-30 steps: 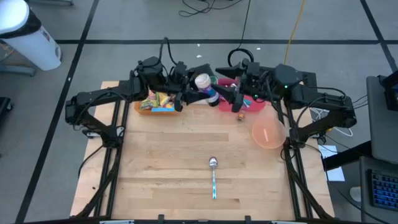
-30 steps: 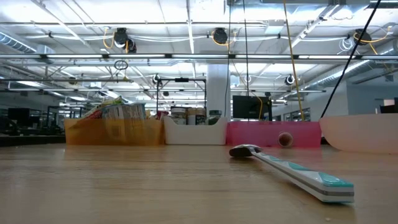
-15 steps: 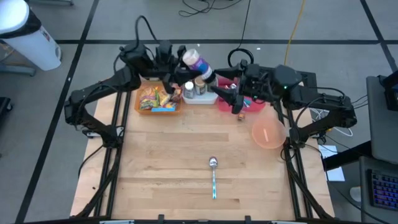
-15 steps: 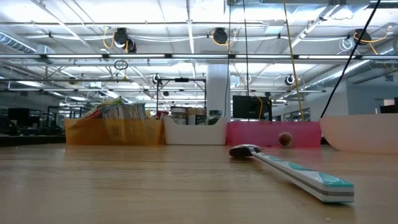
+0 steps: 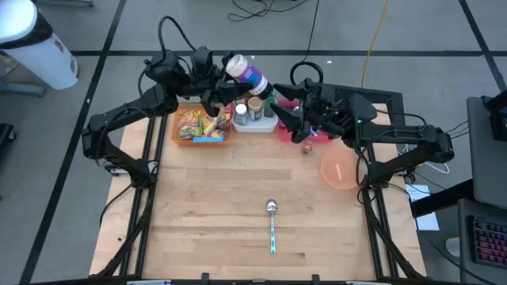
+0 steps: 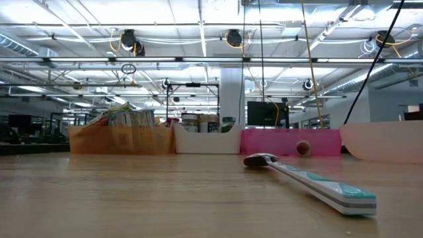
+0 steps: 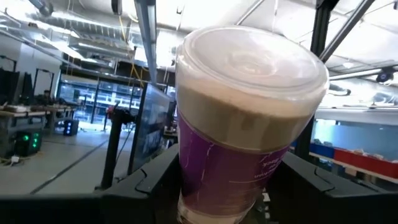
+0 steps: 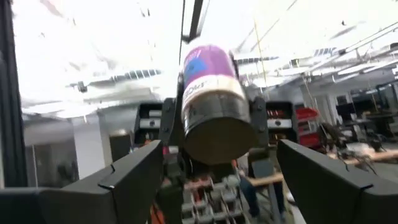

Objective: Pick & Place Food Item
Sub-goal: Put the purple seasoning bottle into the white bin

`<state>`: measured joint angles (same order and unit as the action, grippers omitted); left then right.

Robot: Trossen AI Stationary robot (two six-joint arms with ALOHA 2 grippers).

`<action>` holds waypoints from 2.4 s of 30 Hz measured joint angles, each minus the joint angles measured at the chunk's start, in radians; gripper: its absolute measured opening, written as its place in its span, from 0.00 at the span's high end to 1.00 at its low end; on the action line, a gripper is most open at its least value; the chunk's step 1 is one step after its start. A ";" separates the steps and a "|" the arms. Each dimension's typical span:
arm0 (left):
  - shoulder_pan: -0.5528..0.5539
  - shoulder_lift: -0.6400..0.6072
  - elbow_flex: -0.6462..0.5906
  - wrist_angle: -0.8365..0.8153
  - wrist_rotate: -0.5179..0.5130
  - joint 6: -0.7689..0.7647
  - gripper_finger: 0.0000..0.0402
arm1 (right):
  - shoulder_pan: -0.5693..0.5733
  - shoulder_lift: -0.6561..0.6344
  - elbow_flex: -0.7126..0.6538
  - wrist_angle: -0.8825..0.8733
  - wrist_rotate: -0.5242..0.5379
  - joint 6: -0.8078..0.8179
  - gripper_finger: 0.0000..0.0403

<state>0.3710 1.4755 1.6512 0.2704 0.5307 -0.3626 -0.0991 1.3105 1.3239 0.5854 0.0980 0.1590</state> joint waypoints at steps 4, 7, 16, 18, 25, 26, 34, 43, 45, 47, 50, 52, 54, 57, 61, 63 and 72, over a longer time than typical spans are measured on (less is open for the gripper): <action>-0.012 0.025 0.000 0.027 0.018 -0.015 0.49 | -0.001 0.005 -0.022 0.060 -0.021 0.012 0.24; -0.027 0.059 0.000 0.060 0.022 -0.037 0.48 | 0.000 0.017 -0.023 0.072 -0.023 0.013 0.24; -0.029 0.104 -0.001 0.154 0.057 -0.112 0.48 | 0.000 0.022 -0.023 0.074 -0.024 0.031 0.24; -0.029 0.105 -0.001 0.153 0.059 -0.114 0.48 | 0.000 0.021 -0.023 0.078 -0.025 0.031 0.24; -0.029 0.105 -0.001 0.150 0.060 -0.114 0.48 | 0.000 0.021 -0.023 0.089 -0.025 0.031 0.25; -0.029 0.105 -0.001 0.151 0.060 -0.114 0.48 | 0.001 0.021 -0.023 0.091 -0.025 0.032 0.25; -0.029 0.105 -0.001 0.144 0.063 -0.114 0.48 | 0.003 0.021 -0.023 0.092 -0.026 0.032 0.33; -0.029 0.105 -0.001 0.144 0.063 -0.114 0.48 | 0.003 0.021 -0.023 0.092 -0.026 0.032 0.43; -0.029 0.105 -0.001 0.144 0.063 -0.114 0.48 | 0.003 0.021 -0.023 0.091 -0.026 0.032 0.45; -0.029 0.105 -0.001 0.144 0.063 -0.112 0.48 | 0.003 0.021 -0.023 0.089 -0.026 0.032 0.46; -0.029 0.105 -0.001 0.144 0.063 -0.107 0.48 | 0.003 0.021 -0.022 0.085 -0.026 0.032 0.46; -0.029 0.105 -0.001 0.144 0.063 -0.107 0.48 | 0.003 0.021 -0.022 0.085 -0.026 0.032 0.47; -0.029 0.105 -0.001 0.144 0.062 -0.107 0.48 | 0.003 0.021 -0.022 0.085 -0.026 0.032 0.47; -0.029 0.105 -0.001 0.144 0.062 -0.104 0.48 | 0.003 0.021 -0.022 0.085 -0.026 0.032 0.48; -0.029 0.105 -0.001 0.144 0.061 -0.103 0.48 | 0.003 0.021 -0.022 0.085 -0.025 0.032 0.49; -0.029 0.105 -0.001 0.144 0.060 -0.103 0.48 | 0.003 0.021 -0.022 0.085 -0.025 0.032 0.50; -0.029 0.105 -0.001 0.145 0.059 -0.088 0.41 | 0.003 0.021 -0.022 0.090 -0.025 0.031 0.50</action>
<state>0.3416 1.5803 1.6505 0.4152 0.5900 -0.4507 -0.0963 1.3315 1.3018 0.6758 0.0731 0.1898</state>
